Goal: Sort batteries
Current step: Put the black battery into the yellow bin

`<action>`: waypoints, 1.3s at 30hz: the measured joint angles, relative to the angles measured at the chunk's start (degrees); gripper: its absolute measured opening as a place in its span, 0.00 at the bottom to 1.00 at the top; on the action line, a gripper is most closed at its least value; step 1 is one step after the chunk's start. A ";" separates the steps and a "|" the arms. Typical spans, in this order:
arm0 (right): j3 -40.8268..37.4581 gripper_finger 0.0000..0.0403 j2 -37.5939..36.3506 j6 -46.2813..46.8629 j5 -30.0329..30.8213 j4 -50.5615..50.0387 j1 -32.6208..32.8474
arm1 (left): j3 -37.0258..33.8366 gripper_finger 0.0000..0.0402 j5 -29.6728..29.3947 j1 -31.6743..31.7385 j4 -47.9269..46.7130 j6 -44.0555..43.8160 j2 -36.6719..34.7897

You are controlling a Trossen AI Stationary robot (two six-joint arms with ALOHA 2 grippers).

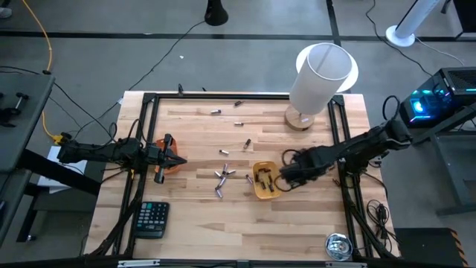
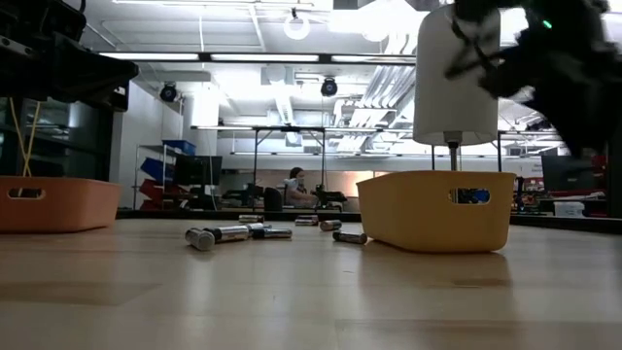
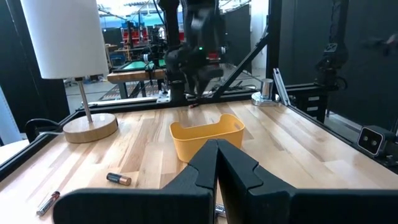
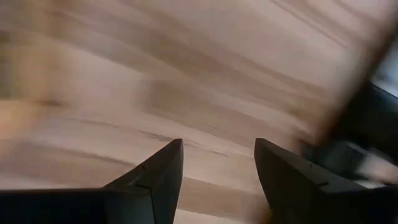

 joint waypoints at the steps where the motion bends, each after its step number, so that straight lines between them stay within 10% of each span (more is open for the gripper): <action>1: -1.31 0.47 0.00 0.25 -1.98 -1.84 -0.07 | -0.02 0.00 0.00 0.00 0.00 -0.02 0.00; 13: -18.43 0.47 0.11 -4.28 -16.34 -0.40 -3.14 | 0.00 0.00 -0.02 0.00 0.00 -0.02 0.00; 29: -15.83 0.47 5.33 -34.33 -30.59 1.13 -12.91 | -0.02 0.00 0.00 0.00 0.39 -0.02 0.26; 39: -13.29 0.37 12.07 -34.57 -22.24 1.15 -15.28 | -0.02 0.00 0.00 0.00 0.24 -0.02 0.28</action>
